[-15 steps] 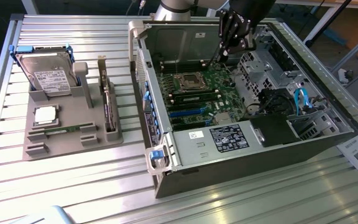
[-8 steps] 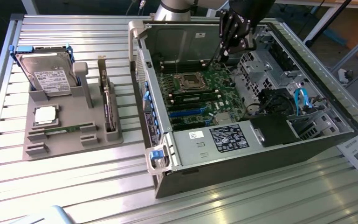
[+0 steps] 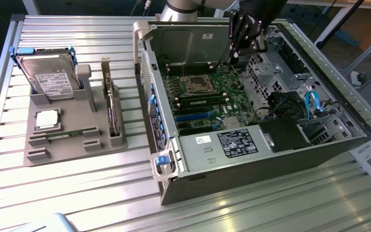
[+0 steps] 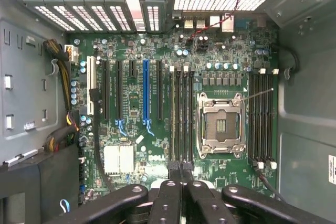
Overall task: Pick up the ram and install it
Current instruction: 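Press down the ram until it locks into place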
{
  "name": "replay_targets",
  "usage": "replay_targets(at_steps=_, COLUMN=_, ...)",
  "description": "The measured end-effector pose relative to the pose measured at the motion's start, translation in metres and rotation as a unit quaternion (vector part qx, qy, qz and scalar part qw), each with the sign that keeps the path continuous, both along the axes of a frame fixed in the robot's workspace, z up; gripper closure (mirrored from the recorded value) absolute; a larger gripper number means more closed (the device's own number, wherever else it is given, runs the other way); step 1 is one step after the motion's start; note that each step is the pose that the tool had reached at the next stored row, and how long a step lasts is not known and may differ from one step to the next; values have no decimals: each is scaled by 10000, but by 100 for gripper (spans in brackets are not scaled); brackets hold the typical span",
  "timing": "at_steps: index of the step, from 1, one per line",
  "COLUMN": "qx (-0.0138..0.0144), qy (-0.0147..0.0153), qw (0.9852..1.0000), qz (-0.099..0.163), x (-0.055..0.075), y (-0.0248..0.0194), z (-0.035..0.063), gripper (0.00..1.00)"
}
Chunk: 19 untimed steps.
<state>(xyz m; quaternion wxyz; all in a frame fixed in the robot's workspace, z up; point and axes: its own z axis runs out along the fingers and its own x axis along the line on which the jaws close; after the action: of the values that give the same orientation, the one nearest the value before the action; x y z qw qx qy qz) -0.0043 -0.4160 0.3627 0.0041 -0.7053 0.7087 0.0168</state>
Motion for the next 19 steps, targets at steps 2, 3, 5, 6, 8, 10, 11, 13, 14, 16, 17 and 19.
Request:
replay_targets(at_steps=2, qx=0, qy=0, qw=10000, qz=3, x=53, y=-1, z=0, gripper=90)
replay_targets(at_steps=3, qx=0, qy=0, qw=10000, qz=5, x=88, y=-2, z=0, gripper=90)
replay_targets(at_steps=5, qx=0, qy=0, qw=10000, qz=8, x=145, y=-5, z=0, gripper=90)
replay_targets(at_steps=6, qx=0, qy=0, qw=10000, qz=9, x=175, y=-6, z=-1, gripper=90)
replay_targets(at_steps=8, qx=1, qy=0, qw=10000, qz=12, x=258, y=-8, z=-2, gripper=90)
replay_targets(at_steps=10, qx=1, qy=0, qw=10000, qz=15, x=330, y=-9, z=-3, gripper=90)
replay_targets(at_steps=11, qx=1, qy=0, qw=10000, qz=17, x=353, y=-9, z=-4, gripper=90)
replay_targets(at_steps=13, qx=0, qy=0, qw=10000, qz=22, x=385, y=-10, z=-4, gripper=90)
replay_targets(at_steps=14, qx=0, qy=0, qw=10000, qz=24, x=398, y=-10, z=-5, gripper=90)
replay_targets(at_steps=16, qx=0, qy=0, qw=10000, qz=31, x=443, y=-10, z=-5, gripper=90)
replay_targets(at_steps=17, qx=0, qy=0, qw=10000, qz=39, x=451, y=-9, z=-5, gripper=90)
replay_targets(at_steps=19, qx=0, qy=0, qw=10000, qz=42, x=452, y=-10, z=-5, gripper=90)
